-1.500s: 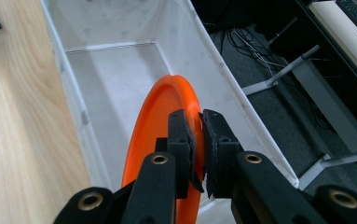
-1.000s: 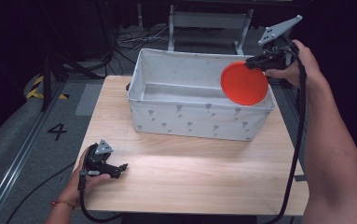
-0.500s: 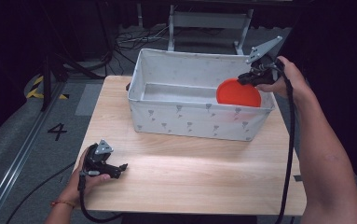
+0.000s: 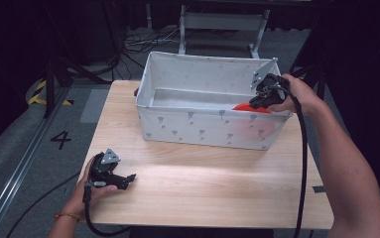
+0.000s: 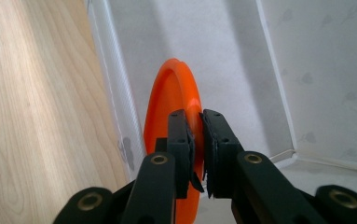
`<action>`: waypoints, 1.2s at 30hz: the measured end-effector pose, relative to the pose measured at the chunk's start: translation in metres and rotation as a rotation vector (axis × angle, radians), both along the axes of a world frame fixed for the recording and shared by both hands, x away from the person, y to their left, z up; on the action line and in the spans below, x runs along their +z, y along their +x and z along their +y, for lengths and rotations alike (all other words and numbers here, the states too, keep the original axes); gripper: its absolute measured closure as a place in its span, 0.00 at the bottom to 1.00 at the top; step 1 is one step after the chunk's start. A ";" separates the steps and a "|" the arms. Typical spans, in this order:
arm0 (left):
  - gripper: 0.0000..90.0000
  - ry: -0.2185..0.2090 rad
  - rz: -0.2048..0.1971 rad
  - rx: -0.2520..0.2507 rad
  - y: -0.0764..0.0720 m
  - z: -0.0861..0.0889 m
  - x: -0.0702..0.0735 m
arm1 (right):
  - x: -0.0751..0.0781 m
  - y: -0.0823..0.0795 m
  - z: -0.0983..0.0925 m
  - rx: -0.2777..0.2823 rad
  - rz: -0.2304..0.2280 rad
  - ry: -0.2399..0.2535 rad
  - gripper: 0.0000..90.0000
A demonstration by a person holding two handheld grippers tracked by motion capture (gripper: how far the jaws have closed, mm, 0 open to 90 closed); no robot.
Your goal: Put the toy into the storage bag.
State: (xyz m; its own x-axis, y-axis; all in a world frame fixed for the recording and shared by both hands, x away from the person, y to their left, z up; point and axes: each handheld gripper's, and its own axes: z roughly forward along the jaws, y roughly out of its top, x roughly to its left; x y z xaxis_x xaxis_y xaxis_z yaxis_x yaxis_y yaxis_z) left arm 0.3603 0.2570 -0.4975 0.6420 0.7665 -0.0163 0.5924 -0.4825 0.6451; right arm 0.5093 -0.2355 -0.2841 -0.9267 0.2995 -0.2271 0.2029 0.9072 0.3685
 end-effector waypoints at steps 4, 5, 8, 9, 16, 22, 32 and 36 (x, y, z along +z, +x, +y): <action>0.01 0.000 0.000 0.000 0.000 0.000 0.000 | -0.004 0.003 -0.003 0.014 0.040 -0.031 0.91; 0.01 0.000 0.000 0.000 0.000 0.000 0.000 | -0.006 0.004 -0.005 0.010 0.052 -0.048 0.91; 0.01 0.000 0.000 0.000 0.000 0.000 0.000 | -0.010 0.007 -0.008 0.009 0.072 -0.074 0.91; 0.01 0.000 0.000 0.000 0.000 0.000 0.000 | -0.012 0.008 -0.008 0.008 0.082 -0.083 0.91; 0.01 0.000 0.000 0.000 0.000 0.000 0.000 | -0.021 0.012 -0.014 -0.013 0.105 -0.123 0.91; 0.01 0.000 0.000 0.000 0.000 0.000 0.000 | -0.022 0.014 -0.020 -0.055 0.096 -0.136 0.90; 0.01 0.000 0.000 -0.001 0.000 0.000 0.000 | 0.003 -0.008 -0.034 -0.172 -0.025 0.119 0.60; 0.01 -0.002 0.001 -0.005 0.000 0.000 0.000 | 0.017 -0.028 -0.040 -0.232 -0.114 0.241 0.41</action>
